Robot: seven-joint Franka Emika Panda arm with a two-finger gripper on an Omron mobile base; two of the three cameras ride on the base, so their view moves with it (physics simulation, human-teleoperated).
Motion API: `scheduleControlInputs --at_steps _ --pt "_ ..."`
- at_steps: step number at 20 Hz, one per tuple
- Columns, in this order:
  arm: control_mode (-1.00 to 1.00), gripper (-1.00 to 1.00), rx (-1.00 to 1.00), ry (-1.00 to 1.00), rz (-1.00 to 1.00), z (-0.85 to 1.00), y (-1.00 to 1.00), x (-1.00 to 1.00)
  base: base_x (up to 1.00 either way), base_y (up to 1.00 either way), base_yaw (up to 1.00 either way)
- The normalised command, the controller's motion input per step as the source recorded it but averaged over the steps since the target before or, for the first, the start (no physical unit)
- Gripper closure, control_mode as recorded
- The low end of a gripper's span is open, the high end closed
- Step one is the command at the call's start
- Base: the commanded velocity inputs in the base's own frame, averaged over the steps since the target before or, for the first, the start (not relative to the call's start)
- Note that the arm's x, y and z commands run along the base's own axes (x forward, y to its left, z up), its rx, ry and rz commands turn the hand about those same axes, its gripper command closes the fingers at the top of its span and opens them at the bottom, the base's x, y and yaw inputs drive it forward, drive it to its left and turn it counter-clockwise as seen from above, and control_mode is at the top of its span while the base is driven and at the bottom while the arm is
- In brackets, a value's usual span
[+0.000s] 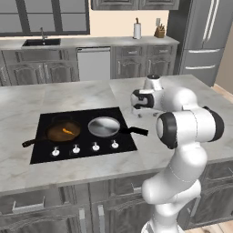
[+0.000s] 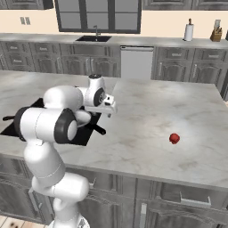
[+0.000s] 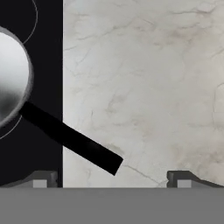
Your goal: Place both pans onto different burners. Then place the bell pepper and the shrimp on different pans.
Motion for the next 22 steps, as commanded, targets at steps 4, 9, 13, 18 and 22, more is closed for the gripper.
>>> scheduleControlInputs --at_steps 4,9,13,18,22 --pt "-1.0 -1.0 -0.03 0.0 -0.16 0.0 -0.49 0.0 0.0 0.0 0.0" --pt "-1.0 -1.0 -0.01 0.0 -0.15 0.0 -0.53 0.0 0.0 0.0 0.0" --pt "-1.0 -1.0 0.0 0.0 -0.15 0.0 -0.53 0.0 0.0 0.0 0.0" --pt "-1.0 -1.0 -0.01 0.0 -0.15 0.0 -0.5 0.0 0.0 0.0 0.0" --pt "-1.0 -1.0 -0.02 0.0 -0.16 0.0 -0.48 0.0 0.0 0.0 0.0"
